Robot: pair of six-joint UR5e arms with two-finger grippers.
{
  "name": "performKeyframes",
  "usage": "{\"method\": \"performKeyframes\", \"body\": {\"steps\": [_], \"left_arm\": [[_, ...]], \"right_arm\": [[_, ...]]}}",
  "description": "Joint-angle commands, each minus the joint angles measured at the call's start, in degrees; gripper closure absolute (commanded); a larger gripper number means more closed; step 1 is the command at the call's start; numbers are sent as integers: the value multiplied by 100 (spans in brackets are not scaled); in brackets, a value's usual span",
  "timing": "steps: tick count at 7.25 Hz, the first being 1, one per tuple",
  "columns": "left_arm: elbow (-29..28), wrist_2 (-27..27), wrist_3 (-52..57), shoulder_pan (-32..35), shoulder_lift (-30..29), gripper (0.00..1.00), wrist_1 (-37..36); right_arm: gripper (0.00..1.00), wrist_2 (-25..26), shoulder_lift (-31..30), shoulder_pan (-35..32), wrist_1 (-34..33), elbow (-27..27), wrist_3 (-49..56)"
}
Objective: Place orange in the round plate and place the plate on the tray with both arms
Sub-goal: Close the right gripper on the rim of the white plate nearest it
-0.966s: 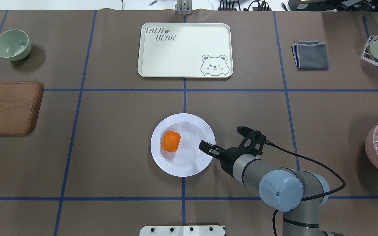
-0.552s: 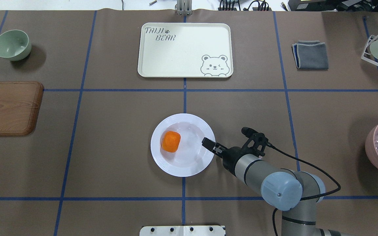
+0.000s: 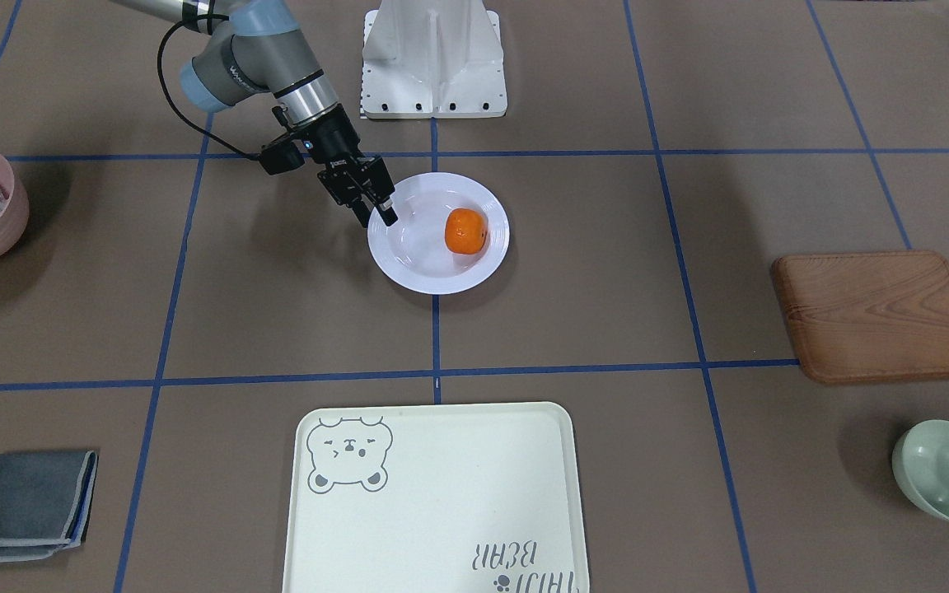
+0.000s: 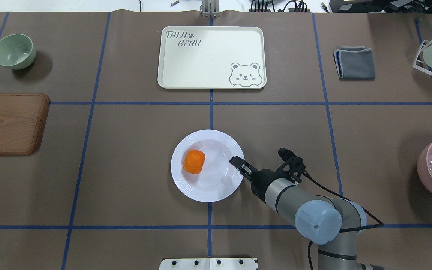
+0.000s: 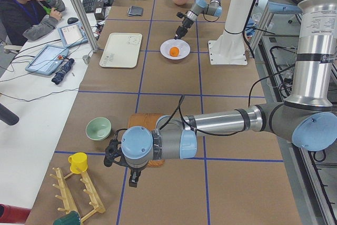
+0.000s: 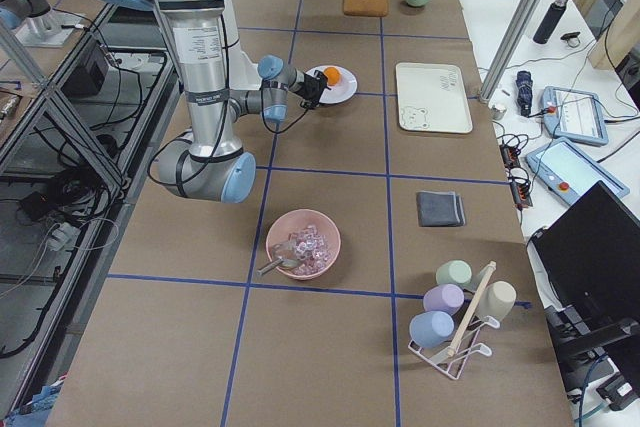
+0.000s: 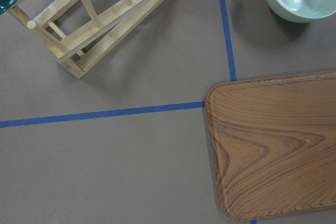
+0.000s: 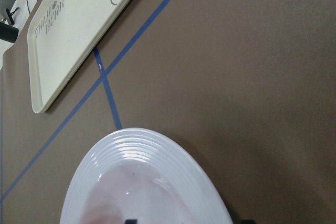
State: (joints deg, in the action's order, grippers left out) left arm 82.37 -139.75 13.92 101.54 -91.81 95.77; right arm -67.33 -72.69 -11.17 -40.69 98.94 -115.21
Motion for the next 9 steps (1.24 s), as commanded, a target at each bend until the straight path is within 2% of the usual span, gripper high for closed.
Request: {"method": "performKeyframes", "body": {"steps": [1,4,5,6,9], "left_arm": [[-2,0,-3,-2,5,1,3],[-2,-9,5,-2,5,1,3],[-2,-9,5,-2,5,1,3],[-2,-9,5,-2,5,1,3],[-2,-9,5,-2,5,1,12]], "right_arm": [[88,158,27,140,8,-6,-274],[85,335,27,343,17,-85,-274],[100,422,27,352,95,-102,-343],[100,423,-17,378,496,-111,-344],[100,581,-26,361,1052,-129,-362]]}}
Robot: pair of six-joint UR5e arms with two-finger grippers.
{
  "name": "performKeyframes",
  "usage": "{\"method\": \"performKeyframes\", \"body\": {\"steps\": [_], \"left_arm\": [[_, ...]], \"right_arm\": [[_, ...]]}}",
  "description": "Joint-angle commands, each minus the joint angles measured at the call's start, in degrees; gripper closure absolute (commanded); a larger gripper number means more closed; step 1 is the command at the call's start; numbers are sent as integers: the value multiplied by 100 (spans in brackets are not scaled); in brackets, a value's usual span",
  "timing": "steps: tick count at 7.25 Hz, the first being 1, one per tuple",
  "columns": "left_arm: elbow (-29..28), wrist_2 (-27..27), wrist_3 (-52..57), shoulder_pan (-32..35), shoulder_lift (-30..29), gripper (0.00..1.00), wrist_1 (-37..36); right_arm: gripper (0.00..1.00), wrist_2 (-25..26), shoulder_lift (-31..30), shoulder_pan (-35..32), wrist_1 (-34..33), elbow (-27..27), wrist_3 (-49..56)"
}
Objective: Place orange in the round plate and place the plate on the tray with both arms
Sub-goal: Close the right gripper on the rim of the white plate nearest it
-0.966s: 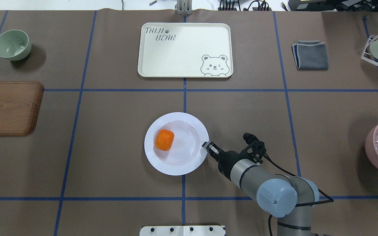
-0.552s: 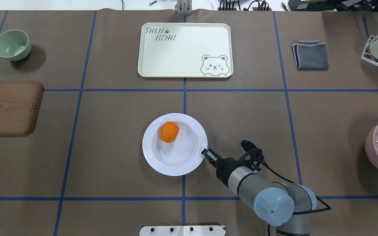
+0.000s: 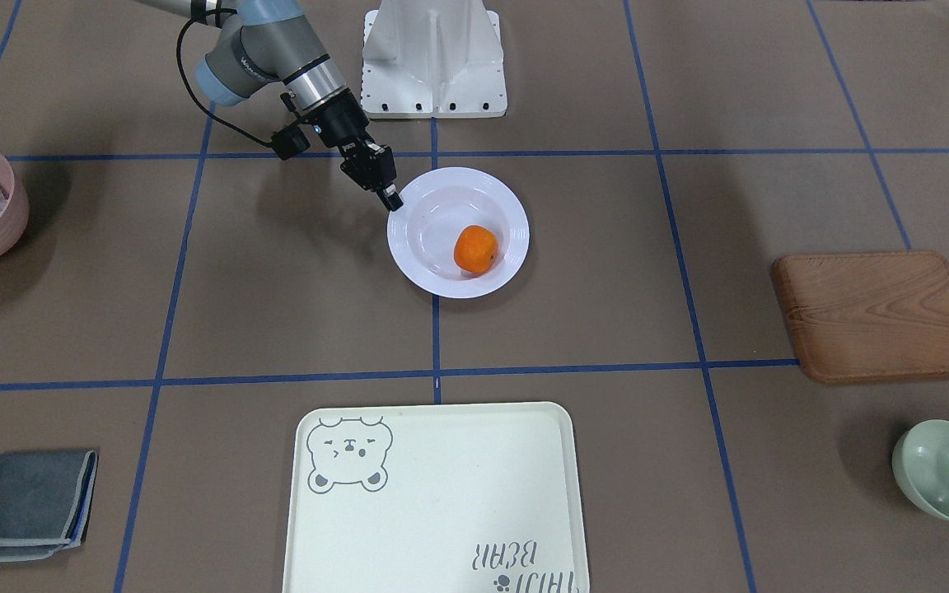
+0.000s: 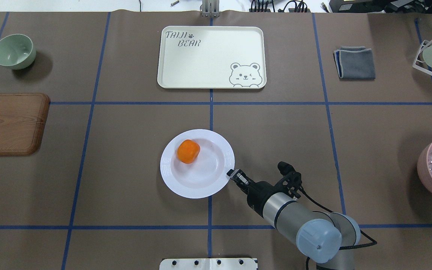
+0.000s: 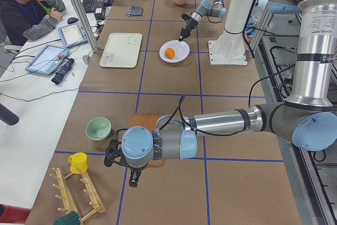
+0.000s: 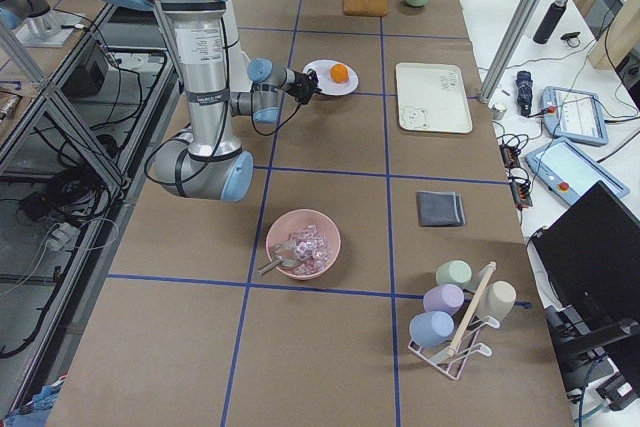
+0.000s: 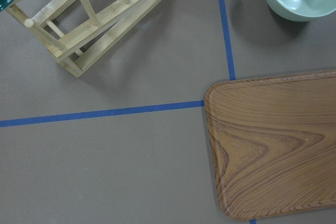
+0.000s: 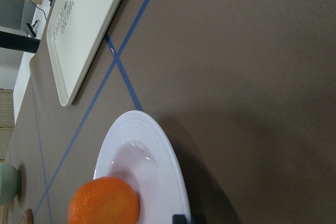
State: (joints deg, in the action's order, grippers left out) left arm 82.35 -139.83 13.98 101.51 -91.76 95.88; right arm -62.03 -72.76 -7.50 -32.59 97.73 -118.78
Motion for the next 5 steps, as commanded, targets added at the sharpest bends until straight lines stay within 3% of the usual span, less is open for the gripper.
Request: {"method": "performKeyframes", "body": {"steps": [1,5], "left_arm": [[0,0,0,0,0,1,1],[-35,8,0,-9,61,1,167]], "right_arm": [[100,121,-27,-6,253,-8,-5],[100,341,-71,-6,534,-17,-14]]}}
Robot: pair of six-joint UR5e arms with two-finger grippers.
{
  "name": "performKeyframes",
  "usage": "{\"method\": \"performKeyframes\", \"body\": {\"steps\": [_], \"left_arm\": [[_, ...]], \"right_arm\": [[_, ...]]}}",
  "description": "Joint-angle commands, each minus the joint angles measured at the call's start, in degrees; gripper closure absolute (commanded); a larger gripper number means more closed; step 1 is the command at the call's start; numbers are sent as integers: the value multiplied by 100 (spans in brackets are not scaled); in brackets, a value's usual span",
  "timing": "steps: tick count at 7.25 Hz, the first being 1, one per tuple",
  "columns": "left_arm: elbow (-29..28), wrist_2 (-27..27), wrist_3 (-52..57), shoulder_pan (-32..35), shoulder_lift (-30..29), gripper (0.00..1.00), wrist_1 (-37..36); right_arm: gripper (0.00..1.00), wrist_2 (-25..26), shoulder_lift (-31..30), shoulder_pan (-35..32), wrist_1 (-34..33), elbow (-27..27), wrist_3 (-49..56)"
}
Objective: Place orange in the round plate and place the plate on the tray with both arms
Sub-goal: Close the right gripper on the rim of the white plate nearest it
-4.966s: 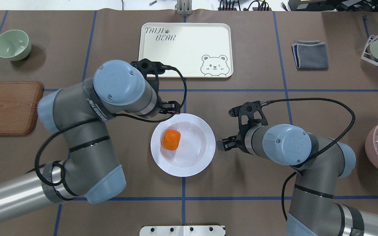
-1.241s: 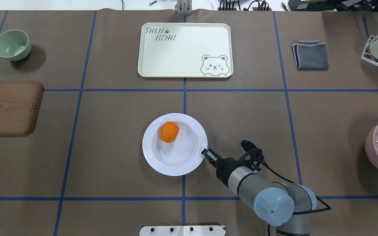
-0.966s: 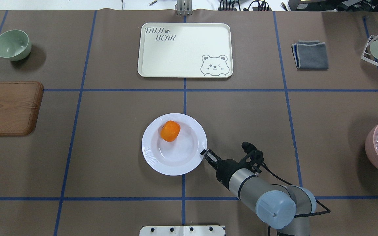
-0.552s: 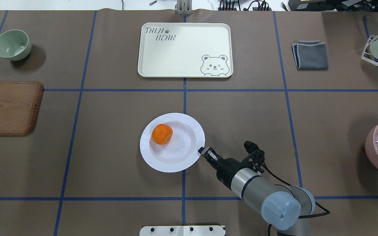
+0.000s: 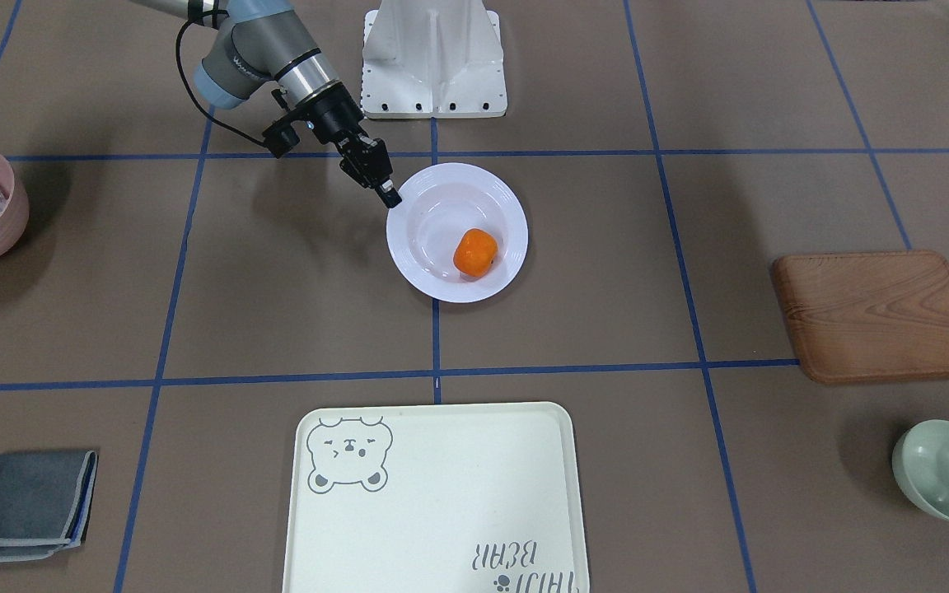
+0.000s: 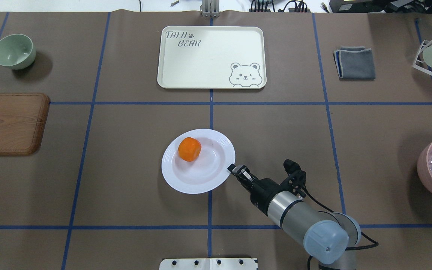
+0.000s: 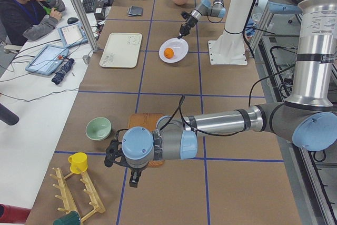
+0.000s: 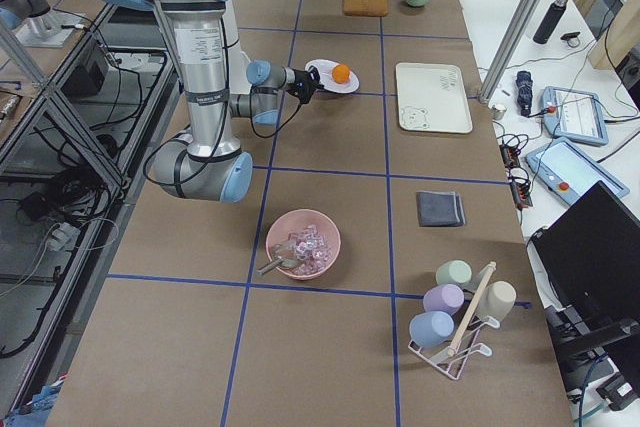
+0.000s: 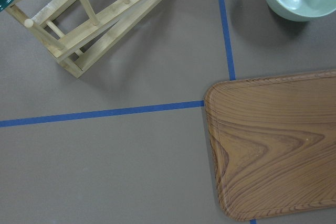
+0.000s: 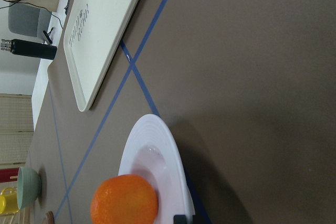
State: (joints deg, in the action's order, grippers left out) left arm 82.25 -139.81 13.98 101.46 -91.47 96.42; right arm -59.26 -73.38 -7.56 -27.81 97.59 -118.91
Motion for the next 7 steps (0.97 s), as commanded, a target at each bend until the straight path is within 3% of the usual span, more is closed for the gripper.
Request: {"method": "performKeyframes", "body": {"steps": [1,4,6,7], "left_arm": [[-25,7,0,-3,42,1,148],[-34,7,0,-12,42,1,149],[-34,7,0,-12,42,1,149],[-34,7,0,-29,50,1,149]], "right_arm": [[100,72,-1,0,57,-3,-1],[100,99,43,35,39,-476,78],[100,89,52,79,-5,-477,279],[83,90,96,88,-5,-451,281]]}}
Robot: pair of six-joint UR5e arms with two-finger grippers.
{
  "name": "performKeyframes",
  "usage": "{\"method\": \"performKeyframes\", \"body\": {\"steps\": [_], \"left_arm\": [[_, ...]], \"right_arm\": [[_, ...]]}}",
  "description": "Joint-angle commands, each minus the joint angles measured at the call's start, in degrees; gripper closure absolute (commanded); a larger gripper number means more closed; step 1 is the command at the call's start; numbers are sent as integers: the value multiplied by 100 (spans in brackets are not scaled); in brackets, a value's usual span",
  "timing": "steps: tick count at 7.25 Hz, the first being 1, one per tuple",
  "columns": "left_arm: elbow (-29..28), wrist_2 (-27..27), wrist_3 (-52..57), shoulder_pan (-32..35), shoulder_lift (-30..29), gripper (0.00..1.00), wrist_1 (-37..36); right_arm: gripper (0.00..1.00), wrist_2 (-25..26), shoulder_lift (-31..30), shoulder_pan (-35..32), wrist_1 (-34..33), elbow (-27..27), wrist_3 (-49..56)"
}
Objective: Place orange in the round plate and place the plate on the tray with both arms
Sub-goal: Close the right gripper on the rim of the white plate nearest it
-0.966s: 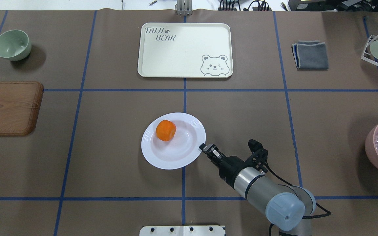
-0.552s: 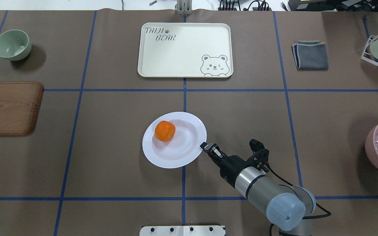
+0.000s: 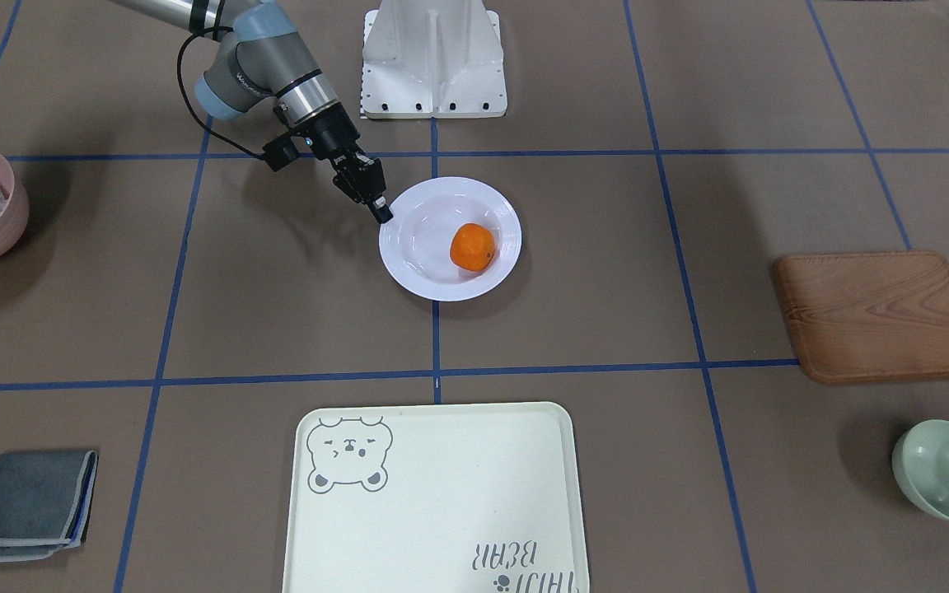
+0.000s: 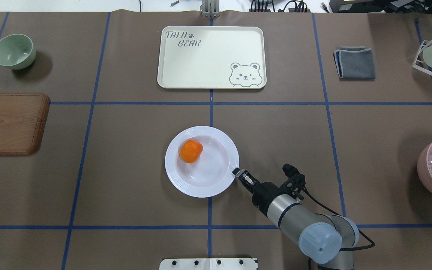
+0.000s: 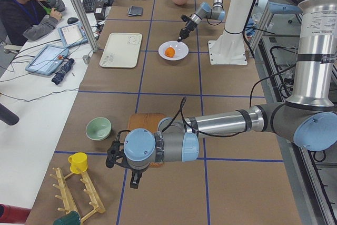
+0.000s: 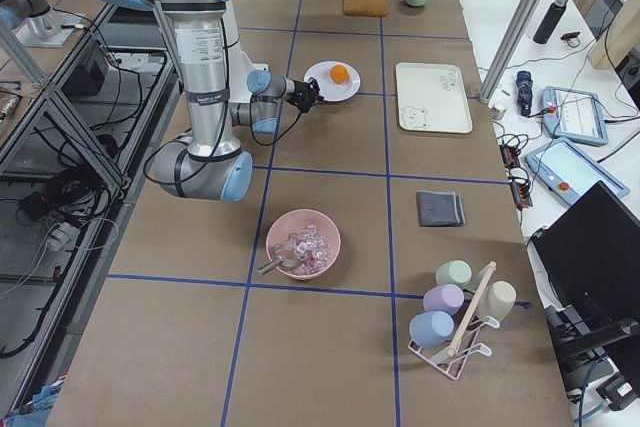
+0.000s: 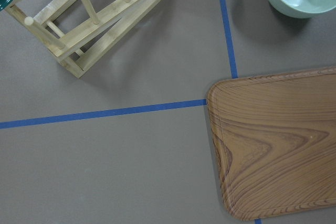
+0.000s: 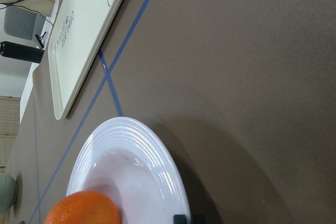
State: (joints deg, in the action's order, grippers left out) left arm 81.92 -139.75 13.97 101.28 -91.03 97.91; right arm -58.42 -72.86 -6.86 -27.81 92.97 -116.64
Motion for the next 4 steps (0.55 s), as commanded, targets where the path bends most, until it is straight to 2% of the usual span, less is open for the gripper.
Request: {"method": "performKeyframes", "body": {"steps": [1,2,4], "left_arm": [[-9,0,0,-11,6,1,0],[0,0,0,-11,49,1,9],[-18,0,0,-11,76,1,114]], "right_arm": [[58,6,53,18,4,46,53],[49,-2,88,18,-5,55,53],[45,-29,88,18,-23,55,53]]}}
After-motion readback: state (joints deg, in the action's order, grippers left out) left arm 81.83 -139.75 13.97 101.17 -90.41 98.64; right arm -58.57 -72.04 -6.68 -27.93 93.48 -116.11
